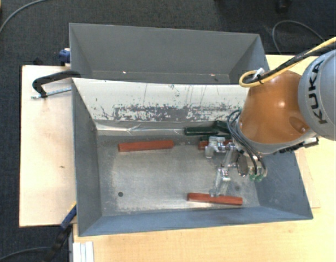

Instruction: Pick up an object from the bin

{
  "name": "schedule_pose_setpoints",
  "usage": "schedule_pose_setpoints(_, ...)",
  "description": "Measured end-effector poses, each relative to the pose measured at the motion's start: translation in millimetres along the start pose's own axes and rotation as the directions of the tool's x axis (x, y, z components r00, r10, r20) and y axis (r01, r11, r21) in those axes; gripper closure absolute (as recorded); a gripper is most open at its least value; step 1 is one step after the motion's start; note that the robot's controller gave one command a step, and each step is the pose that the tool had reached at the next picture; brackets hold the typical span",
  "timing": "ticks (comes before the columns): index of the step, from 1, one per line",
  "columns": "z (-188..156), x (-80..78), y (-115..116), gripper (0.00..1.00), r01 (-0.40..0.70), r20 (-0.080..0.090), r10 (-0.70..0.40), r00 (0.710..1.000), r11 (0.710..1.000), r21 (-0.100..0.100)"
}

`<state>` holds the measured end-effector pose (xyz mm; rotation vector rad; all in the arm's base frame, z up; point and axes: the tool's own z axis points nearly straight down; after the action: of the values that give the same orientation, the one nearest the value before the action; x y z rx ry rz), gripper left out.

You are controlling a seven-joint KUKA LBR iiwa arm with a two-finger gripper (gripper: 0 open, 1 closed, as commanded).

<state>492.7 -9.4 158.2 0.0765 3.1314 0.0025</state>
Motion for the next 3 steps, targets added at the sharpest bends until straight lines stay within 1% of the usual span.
schedule_pose_setpoints(1, 82.2, 3.3, 7.2, 0.00, 0.064, -0.015, -0.064, 0.998, 0.998, 0.000)
schedule_pose_setpoints(2, 77.9, 1.2, 6.9, 1.00, 0.062, -0.008, -0.062, 0.998, 0.998, 0.000)
schedule_pose_setpoints(3, -54.9, -23.3, 36.4, 1.00, 0.069, 0.006, -0.069, 0.998, 0.998, -0.001)
